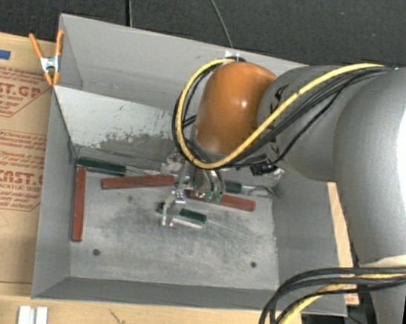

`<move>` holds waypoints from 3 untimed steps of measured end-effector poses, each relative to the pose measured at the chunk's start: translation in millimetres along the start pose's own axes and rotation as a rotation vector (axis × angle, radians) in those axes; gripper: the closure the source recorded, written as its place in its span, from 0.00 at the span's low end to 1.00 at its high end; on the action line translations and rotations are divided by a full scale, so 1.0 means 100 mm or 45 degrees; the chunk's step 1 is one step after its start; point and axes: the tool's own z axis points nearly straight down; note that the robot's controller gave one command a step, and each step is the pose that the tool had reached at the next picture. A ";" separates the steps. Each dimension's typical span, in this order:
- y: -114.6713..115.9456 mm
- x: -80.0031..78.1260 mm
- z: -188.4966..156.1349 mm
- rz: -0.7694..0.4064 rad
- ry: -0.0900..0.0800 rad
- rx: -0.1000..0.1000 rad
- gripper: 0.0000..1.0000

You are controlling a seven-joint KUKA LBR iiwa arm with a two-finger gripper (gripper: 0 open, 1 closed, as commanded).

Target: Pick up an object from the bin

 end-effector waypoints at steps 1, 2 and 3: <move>0.00 0.00 0.00 0.000 0.000 0.000 0.00; 0.00 0.00 0.00 -0.001 0.000 0.000 0.00; -0.14 -0.09 0.41 -0.194 -0.044 -0.008 1.00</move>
Offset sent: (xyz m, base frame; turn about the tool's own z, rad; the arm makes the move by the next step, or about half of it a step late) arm -0.0078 -0.0564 -0.0491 -0.1562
